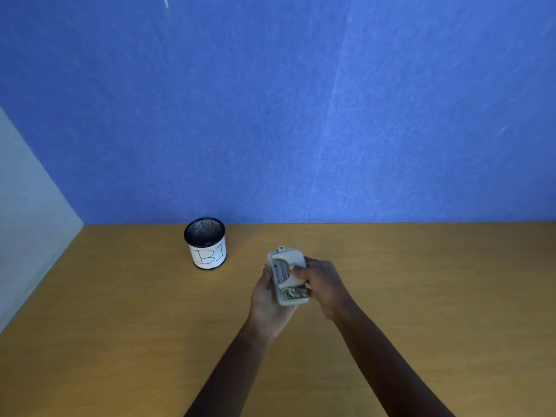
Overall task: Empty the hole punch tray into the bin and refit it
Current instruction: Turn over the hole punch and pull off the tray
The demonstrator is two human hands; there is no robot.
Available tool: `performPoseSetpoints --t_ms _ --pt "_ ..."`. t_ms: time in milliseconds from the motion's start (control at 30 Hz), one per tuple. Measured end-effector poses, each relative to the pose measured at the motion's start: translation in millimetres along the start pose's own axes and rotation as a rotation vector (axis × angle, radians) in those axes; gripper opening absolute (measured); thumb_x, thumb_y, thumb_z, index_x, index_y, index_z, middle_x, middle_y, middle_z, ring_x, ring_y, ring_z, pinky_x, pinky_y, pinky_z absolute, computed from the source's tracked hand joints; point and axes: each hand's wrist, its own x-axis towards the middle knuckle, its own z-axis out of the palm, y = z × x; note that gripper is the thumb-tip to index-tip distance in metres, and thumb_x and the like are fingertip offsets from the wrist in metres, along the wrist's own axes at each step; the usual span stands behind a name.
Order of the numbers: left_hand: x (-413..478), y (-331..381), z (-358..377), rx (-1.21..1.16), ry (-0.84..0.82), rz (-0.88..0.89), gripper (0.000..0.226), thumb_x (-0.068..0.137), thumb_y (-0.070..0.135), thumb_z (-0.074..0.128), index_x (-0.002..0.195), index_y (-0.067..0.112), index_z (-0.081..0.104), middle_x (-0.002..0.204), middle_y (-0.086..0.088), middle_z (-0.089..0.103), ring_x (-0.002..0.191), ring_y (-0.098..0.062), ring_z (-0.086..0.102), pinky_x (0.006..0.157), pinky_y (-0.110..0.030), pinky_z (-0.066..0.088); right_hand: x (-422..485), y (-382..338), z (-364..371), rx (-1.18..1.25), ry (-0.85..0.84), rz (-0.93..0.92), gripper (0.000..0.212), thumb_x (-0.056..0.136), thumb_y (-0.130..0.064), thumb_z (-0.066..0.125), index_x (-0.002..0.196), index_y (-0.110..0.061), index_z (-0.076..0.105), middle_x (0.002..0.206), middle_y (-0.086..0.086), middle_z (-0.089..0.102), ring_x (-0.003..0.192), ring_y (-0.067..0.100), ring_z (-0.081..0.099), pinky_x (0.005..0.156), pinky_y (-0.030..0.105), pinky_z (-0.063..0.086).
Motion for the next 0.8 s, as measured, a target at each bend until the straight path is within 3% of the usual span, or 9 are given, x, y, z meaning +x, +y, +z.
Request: performPoseSetpoints --t_ms 100,233,367,500,600,700,800 --pt "2.2 1.7 -5.4 -0.016 -0.020 -0.014 0.065 0.098 0.043 0.022 0.080 0.015 0.077 0.079 -0.006 0.075 0.072 -0.018 0.068 0.075 -0.034 0.045 1.6 2.8 1.8 0.004 -0.011 0.012 0.039 0.086 -0.005 0.058 0.123 0.006 0.054 0.130 0.020 0.057 0.113 0.035 0.059 0.098 0.048 0.048" --pt "3.1 2.6 -9.8 -0.051 0.007 -0.044 0.058 0.098 0.042 0.023 0.087 0.015 0.074 0.082 -0.008 0.073 0.079 -0.020 0.061 0.074 -0.034 0.042 3.7 4.1 -0.1 0.085 -0.063 0.068 0.047 0.088 -0.005 0.056 0.132 0.005 0.045 0.126 0.022 0.059 0.106 0.030 0.059 0.083 0.037 0.046" --pt "3.2 4.3 -12.4 -0.085 -0.009 -0.035 0.056 0.096 0.041 0.027 0.086 0.012 0.074 0.085 -0.010 0.073 0.078 -0.023 0.063 0.076 -0.036 0.041 4.9 3.1 -6.0 0.223 -0.155 0.120 0.028 0.090 -0.007 0.052 0.115 0.002 0.061 0.100 0.008 0.065 0.092 0.018 0.057 0.081 0.032 0.042" --pt "-4.9 9.7 -7.3 -0.032 -0.073 0.006 0.034 0.068 0.032 0.060 0.084 0.007 0.076 0.084 -0.012 0.076 0.072 -0.025 0.071 0.065 -0.032 0.059 9.1 0.8 -15.8 0.472 -0.239 0.236 0.017 0.092 -0.010 0.049 0.082 -0.007 0.062 0.079 0.003 0.062 0.080 0.015 0.055 0.074 0.033 0.044" --pt "-3.1 10.9 -11.1 -0.041 -0.010 -0.010 0.041 0.090 0.036 0.040 0.091 0.007 0.069 0.081 -0.012 0.076 0.071 -0.025 0.072 0.064 -0.033 0.059 12.5 3.7 -26.1 0.615 -0.282 0.312 0.019 0.090 -0.013 0.049 0.080 -0.004 0.062 0.065 0.006 0.069 0.080 0.020 0.057 0.077 0.038 0.047" --pt "-0.5 12.0 -12.9 -0.033 0.025 -0.028 0.056 0.096 0.040 0.028 0.089 0.007 0.072 0.081 -0.013 0.076 0.071 -0.026 0.072 0.066 -0.034 0.059 13.8 10.7 -32.4 0.702 -0.332 0.347 0.022 0.077 -0.015 0.055 0.088 0.001 0.063 0.085 0.016 0.067 0.090 0.027 0.059 0.082 0.044 0.048" --pt "0.7 12.3 -12.4 0.022 0.033 -0.035 0.051 0.098 0.040 0.027 0.094 0.008 0.066 0.078 -0.012 0.077 0.068 -0.025 0.074 0.064 -0.033 0.060 14.5 17.7 -35.6 0.746 -0.381 0.326 0.033 0.064 -0.016 0.064 0.090 0.004 0.069 0.090 0.019 0.071 0.096 0.030 0.061 0.077 0.044 0.057"
